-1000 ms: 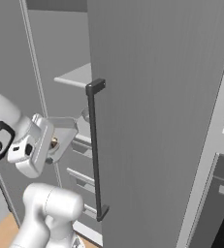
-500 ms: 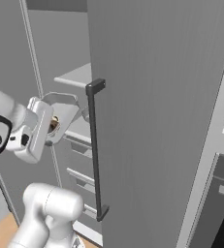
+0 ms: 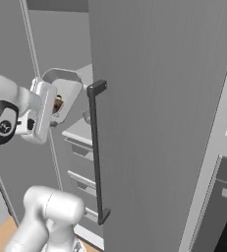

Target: Take the meat container that has the steak and place it on the second highest rack of the freezer. Then take the vegetable container that has the mushrooms and place it on the highest rack of the freezer.

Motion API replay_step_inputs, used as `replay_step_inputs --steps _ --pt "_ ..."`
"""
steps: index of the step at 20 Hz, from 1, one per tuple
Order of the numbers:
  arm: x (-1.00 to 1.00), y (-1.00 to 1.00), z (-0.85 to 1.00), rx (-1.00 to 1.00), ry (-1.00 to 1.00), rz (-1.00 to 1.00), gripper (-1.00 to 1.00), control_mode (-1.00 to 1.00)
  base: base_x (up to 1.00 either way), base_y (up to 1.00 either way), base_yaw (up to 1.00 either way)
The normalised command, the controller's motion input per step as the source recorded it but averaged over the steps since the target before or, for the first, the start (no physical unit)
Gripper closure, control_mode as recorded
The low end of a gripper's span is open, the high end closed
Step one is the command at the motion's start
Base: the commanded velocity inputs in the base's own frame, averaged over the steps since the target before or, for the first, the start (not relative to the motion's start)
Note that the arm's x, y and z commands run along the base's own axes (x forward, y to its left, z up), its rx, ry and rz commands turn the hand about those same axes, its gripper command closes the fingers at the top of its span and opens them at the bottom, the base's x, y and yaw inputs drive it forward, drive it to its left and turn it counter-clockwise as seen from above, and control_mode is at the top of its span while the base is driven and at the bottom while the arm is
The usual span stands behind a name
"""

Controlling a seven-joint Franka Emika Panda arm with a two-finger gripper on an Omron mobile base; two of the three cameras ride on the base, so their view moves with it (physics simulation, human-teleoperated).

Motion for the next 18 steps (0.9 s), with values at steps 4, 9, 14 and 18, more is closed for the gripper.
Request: replay_step_inputs --steps 4,9,14,18 --pt "0.69 0.01 0.48 0.04 0.00 -0.07 1.00 -1.00 0.00 0.00 0.00" --pt "0.84 0.00 0.29 0.02 0.00 -0.12 1.00 -1.00 0.00 0.00 0.00" --pt "0.83 0.00 0.04 0.00 0.00 -0.15 1.00 -1.00 0.00 0.00 0.00" --pt "0.83 0.00 0.11 0.01 0.00 -0.08 1.00 -1.00 0.00 0.00 0.00"
